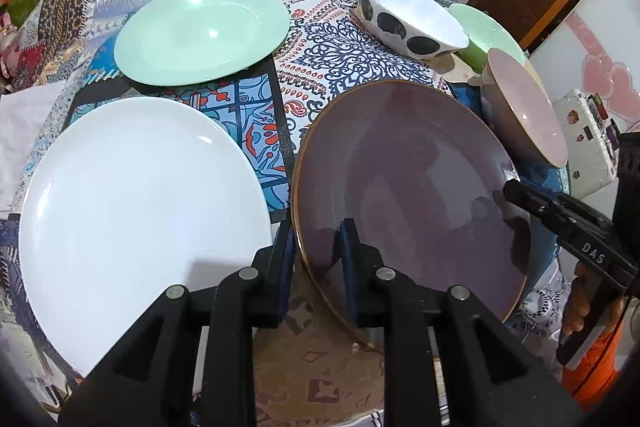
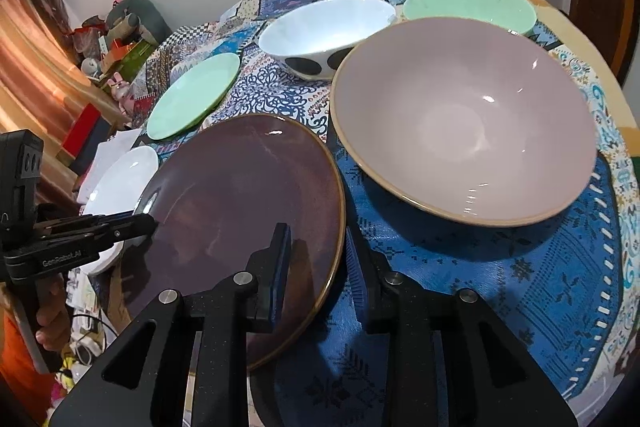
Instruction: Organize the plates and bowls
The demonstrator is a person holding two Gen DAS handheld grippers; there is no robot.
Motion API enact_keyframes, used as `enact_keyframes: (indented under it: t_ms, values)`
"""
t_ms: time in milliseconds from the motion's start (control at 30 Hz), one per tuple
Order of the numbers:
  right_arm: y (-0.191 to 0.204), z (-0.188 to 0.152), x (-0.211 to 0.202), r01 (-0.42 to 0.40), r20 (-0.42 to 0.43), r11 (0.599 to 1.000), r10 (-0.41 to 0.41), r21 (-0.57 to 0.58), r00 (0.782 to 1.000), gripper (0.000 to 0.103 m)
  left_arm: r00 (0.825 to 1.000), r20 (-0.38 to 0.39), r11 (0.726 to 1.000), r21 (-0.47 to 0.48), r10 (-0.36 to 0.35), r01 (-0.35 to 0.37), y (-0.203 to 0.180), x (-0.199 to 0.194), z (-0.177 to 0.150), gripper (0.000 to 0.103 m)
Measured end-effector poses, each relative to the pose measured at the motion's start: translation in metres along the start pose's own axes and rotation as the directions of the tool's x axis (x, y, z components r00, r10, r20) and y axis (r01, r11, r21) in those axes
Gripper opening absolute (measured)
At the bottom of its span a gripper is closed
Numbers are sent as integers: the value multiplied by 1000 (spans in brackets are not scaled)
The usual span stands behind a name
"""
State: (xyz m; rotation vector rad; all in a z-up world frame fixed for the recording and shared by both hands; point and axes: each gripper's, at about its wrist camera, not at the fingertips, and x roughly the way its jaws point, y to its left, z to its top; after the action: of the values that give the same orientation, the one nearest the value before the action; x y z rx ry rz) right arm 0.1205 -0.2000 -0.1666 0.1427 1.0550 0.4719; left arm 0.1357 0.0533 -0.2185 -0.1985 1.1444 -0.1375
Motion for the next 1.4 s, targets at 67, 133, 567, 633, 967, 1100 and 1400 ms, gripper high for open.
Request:
enact_keyframes:
  t_ms: [67,133,567,633,967,1100,1400]
  values:
    - [2,0,-5,3,10,1000,-3,-1,1000,27,1000,10,1000,4,3,-3,0,-5,-2,21]
    - [3,1,-10,3,15,1000,-3,1,1000,27,1000,21,1000,1,4,-4,0,-11,-3,21]
    - [38,11,-35,-20,98,998,27,-66,995,39,972,226,998,-18,70,-68,18,-91,-17,51]
    - [50,15,-38,-28,115,995,39,-94,993,45,966,245,997,-34,82,-76,26,-101,-19,53]
    - [102,31,-23,-68,123,975,95,-212,988,62,928,315,977,-128,201,-168,76,-132,-34,73]
    - [123,34,-5,-81,89,965,106,-251,990,63,932,299,972,-168,207,-162,101,-130,-41,79]
    - [153,43,43,-98,-13,946,98,-310,995,63,948,225,957,-237,224,-170,149,-111,-57,79]
